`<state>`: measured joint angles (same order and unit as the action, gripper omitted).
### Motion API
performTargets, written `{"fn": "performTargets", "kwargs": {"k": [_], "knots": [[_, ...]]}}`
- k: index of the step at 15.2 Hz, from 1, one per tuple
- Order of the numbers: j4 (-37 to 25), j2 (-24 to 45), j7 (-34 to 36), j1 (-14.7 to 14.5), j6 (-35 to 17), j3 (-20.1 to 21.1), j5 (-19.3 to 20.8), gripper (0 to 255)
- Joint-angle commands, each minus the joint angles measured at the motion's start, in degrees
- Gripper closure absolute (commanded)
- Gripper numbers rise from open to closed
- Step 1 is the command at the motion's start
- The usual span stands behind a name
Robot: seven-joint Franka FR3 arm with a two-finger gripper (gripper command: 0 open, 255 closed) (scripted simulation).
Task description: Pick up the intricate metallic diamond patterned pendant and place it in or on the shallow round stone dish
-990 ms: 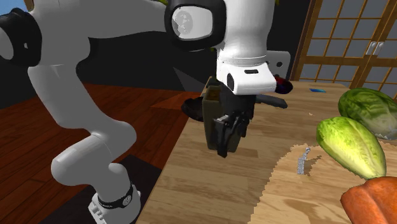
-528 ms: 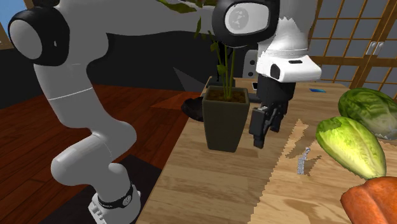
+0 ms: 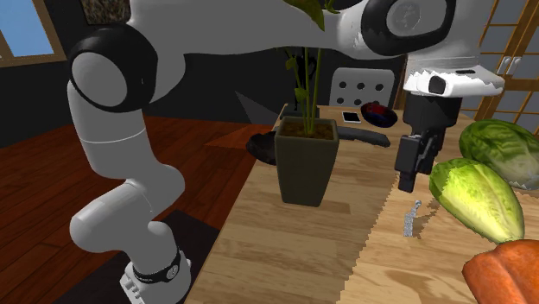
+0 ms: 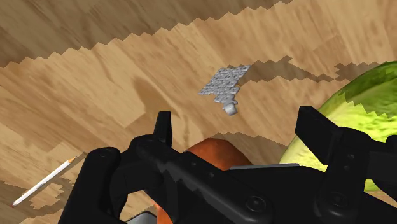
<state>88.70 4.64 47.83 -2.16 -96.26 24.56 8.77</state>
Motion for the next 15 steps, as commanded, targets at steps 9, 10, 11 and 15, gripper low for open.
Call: {"fn": "performTargets", "kwargs": {"k": [9,10,11,15], "knots": [[4.11,1.39,1.3,0.06,-5.42,-0.19,1.05,0],[4.1,1.39,1.3,0.06,-5.42,-0.19,1.05,0],[4.1,1.39,1.3,0.06,-5.42,-0.19,1.05,0],[4.1,1.39,1.3,0.06,-5.41,-0.19,1.05,0]]}}
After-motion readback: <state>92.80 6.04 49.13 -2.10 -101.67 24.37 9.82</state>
